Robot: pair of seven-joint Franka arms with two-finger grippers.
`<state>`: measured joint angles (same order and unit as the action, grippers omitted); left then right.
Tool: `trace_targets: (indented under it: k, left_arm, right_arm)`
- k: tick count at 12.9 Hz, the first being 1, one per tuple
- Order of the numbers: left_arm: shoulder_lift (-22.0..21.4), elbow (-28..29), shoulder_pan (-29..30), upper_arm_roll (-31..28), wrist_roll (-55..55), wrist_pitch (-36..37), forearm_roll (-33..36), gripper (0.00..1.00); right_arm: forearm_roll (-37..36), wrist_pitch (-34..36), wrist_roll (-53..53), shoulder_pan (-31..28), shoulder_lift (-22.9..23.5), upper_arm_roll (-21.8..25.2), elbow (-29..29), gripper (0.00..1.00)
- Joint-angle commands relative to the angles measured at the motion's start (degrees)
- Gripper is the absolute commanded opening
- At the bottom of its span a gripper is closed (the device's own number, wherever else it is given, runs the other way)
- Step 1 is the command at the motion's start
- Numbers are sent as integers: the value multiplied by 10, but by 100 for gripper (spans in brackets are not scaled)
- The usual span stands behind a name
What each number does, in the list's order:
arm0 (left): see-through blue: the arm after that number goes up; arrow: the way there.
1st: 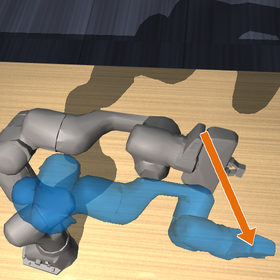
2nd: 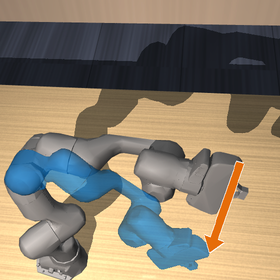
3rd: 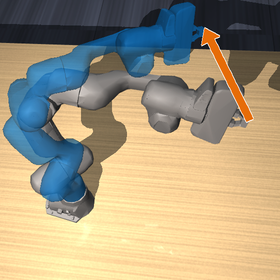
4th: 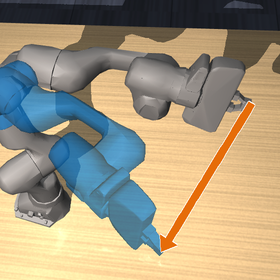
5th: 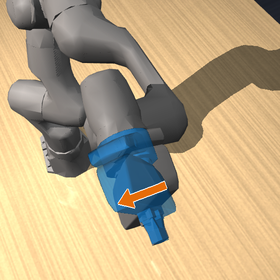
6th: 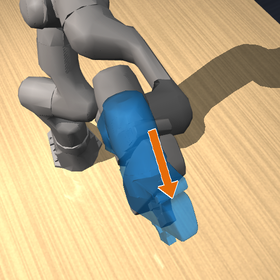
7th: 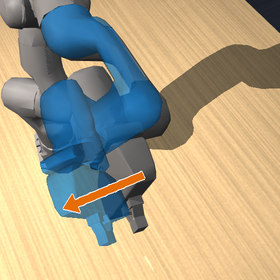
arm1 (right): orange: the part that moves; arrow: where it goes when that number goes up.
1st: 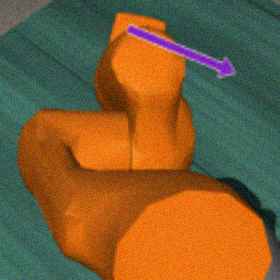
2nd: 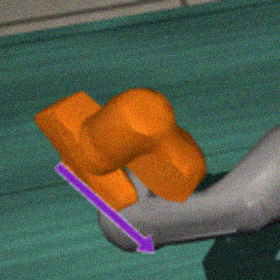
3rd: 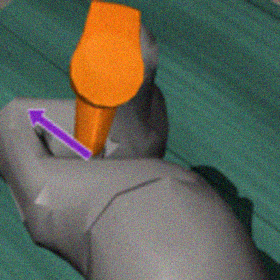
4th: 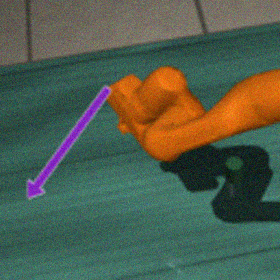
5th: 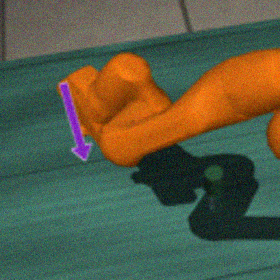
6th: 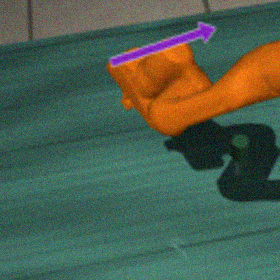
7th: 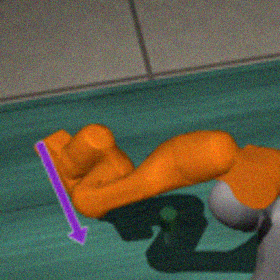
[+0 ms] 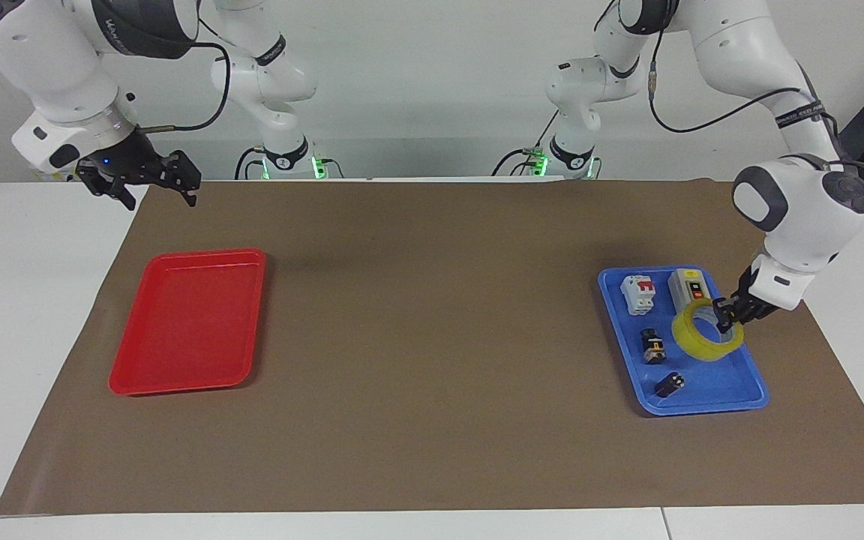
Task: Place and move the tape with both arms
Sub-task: 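Carry the yellow tape with the left gripper to the table center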
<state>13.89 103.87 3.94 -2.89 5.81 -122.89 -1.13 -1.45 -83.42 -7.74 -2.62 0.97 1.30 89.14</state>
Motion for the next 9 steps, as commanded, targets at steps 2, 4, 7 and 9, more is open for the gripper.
trace_targets:
  k: [2,4,7,9]
  left_arm:
    - [-41,35,-89,-4,-92,25,2,0]
    - [-39,48,-161,-4,-171,17,18,0]
    - [-16,62,-275,-4,-335,-49,38,0]
    - [1,57,-327,-4,-376,-75,38,0]
  right_arm:
    - [7,-3,-10,-5,-14,-2,16,100]
    - [7,-3,-10,-5,-14,-2,16,100]
    - [7,-3,-10,-5,-14,-2,16,100]
    - [7,-3,-10,-5,-14,-2,16,100]
